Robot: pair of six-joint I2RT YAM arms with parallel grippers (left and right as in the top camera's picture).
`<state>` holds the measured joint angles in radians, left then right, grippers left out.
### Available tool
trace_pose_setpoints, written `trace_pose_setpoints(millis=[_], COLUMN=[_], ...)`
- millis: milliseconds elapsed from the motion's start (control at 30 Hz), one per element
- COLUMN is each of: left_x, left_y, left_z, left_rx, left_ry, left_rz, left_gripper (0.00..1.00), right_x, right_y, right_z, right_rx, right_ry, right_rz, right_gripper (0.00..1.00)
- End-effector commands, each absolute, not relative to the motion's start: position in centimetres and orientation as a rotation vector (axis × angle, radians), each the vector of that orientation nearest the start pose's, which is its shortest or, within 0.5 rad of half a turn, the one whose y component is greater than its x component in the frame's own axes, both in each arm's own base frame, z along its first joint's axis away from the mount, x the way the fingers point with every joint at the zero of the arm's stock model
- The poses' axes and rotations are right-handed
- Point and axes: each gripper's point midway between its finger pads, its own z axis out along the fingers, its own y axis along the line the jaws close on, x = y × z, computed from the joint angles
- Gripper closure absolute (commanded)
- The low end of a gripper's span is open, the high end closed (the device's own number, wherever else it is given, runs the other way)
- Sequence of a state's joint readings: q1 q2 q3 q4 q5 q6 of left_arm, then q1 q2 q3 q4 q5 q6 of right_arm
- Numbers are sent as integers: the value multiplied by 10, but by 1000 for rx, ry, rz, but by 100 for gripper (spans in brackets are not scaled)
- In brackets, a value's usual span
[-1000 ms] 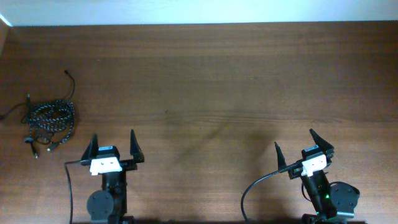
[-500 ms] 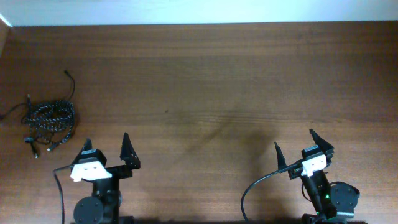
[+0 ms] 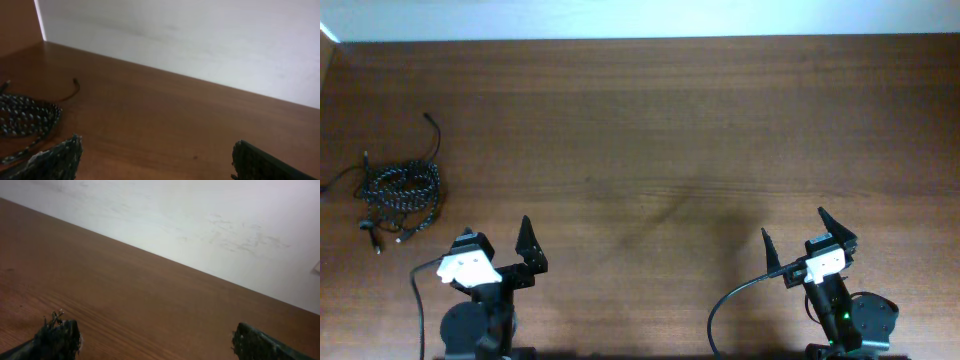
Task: Untangle cables
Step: 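Move the left gripper left and down toward the braided cable bundle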
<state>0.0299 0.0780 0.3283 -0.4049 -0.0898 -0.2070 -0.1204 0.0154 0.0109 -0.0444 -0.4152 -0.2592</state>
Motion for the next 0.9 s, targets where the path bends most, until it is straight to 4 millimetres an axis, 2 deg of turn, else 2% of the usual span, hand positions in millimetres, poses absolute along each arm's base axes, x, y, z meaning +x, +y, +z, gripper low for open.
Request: trace_pose_setpoints(millis=[0, 100, 133, 200, 233, 267, 433, 533, 567, 633, 733, 833, 867], left_x=[221, 219, 219, 213, 211, 210, 211, 211, 211, 211, 216, 222, 221], left_y=[19, 18, 17, -18, -16, -19, -16, -12, -6, 21, 29, 46, 56], left_z=[235, 246, 259, 301, 316, 323, 321, 318, 318, 317, 312, 305, 300], left_rx=[-265, -271, -268, -102, -104, -92, -111, -207, -246, -467, -553, -738, -847], left_ry=[1694, 1773, 1783, 1748, 1708, 1685, 1692, 1697, 1692, 1645, 1660, 1731, 1774], left_rz=[-81, -74, -77, -248, -240, -260, -249, -298, -280, -240, -228, -176, -127], left_gripper=[1, 1, 1, 1, 1, 1, 1, 1, 1, 1, 1, 1, 1], right_x=[239, 239, 239, 239, 239, 239, 239, 239, 239, 239, 239, 239, 239], right_y=[42, 42, 42, 42, 42, 42, 42, 42, 42, 42, 42, 42, 42], right_z=[163, 163, 164, 163, 163, 164, 164, 163, 163, 163, 163, 164, 163], right_rx=[-425, -425, -425, -425, -425, -425, -425, -425, -425, -425, -425, -425, -425], right_ry=[1560, 1560, 1559, 1560, 1560, 1559, 1559, 1560, 1560, 1560, 1560, 1559, 1560], right_rz=[48, 48, 48, 48, 48, 48, 48, 48, 48, 48, 48, 48, 48], right_gripper=[1, 1, 1, 1, 1, 1, 1, 1, 1, 1, 1, 1, 1])
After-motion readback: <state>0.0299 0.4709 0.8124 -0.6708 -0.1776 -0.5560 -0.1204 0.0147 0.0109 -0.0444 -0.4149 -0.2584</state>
